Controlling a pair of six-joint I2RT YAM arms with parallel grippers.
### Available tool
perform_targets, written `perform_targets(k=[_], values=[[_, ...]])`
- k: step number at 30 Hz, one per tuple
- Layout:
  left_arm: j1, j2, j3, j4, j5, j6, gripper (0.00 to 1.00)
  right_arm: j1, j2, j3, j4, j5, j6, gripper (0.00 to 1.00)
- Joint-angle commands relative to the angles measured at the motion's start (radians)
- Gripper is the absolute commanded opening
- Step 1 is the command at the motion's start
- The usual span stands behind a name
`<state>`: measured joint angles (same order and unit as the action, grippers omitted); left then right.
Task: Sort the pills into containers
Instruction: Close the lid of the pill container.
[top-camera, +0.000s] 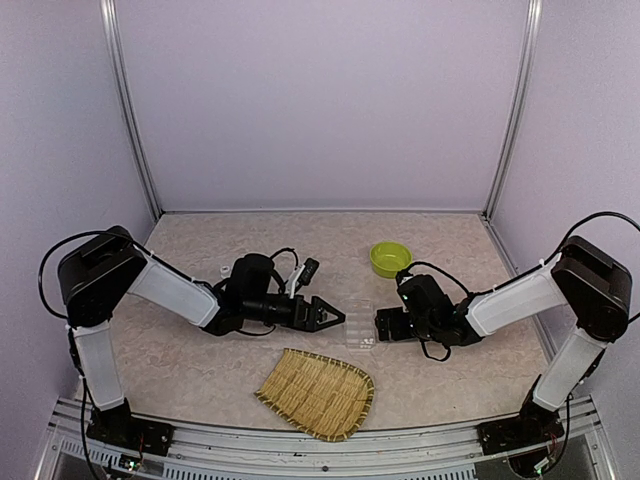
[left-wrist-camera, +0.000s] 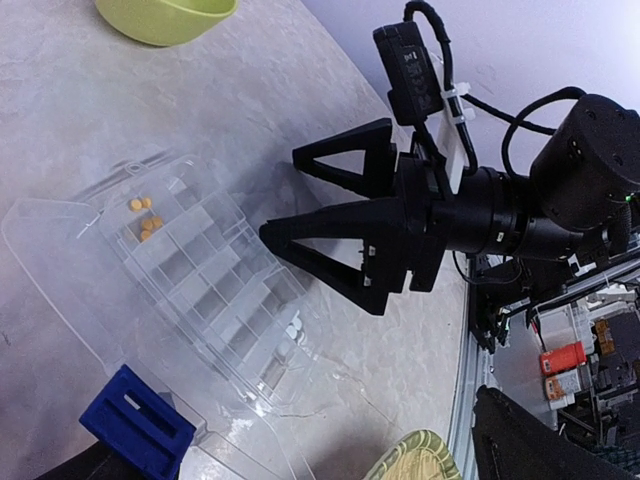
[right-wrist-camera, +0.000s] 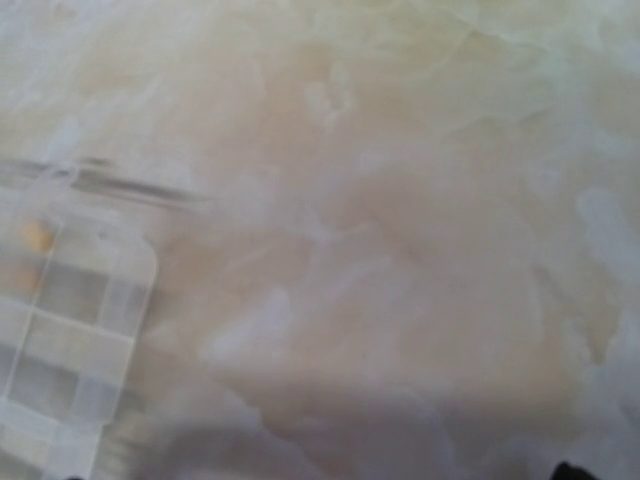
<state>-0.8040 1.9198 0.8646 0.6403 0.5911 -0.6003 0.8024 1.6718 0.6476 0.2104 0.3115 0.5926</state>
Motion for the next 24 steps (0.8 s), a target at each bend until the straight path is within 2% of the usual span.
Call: perform_targets(k=[1,19,24], values=[[-0.012,-0.003,0.008,0.038,0.027,0.006,0.99,0.004,0.017,-0.013,-0.069,-0.048,0.024,1.0],[-0.026,-0.022,0.011,0.01,-0.008,0.031,0.98,0.004,-0.007,0.004,-0.096,-0.044,0.011,1.0],[-0.027,-0.024,0.01,0.01,-0.004,0.034,0.94,0.004,-0.009,0.011,-0.103,-0.046,0.008,1.0]])
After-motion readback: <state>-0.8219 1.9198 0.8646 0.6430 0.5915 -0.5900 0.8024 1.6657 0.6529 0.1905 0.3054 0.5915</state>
